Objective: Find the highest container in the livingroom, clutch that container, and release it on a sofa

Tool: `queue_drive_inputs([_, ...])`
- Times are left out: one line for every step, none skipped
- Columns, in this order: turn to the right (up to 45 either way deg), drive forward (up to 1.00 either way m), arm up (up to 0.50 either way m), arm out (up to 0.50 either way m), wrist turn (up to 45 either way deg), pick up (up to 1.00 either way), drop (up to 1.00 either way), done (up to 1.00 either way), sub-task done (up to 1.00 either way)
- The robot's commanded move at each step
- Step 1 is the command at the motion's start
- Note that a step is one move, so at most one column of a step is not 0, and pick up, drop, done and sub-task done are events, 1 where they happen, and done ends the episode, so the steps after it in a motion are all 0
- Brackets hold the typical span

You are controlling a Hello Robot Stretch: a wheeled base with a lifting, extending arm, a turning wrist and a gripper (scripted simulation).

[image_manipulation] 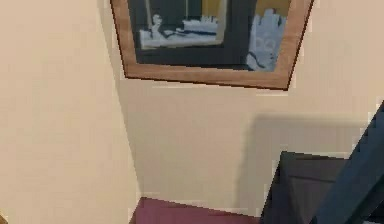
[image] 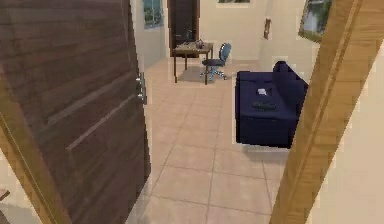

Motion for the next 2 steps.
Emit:
queue_drive_inputs([-45.0, 0.00, 0.00, 0.00, 0.0, 0.00, 0.00, 0.00, 0.00])
queue_drive_inputs([-15.0, 0.00, 0.00, 0.00, 0.0, 0.00, 0.00, 0.00, 0.00])
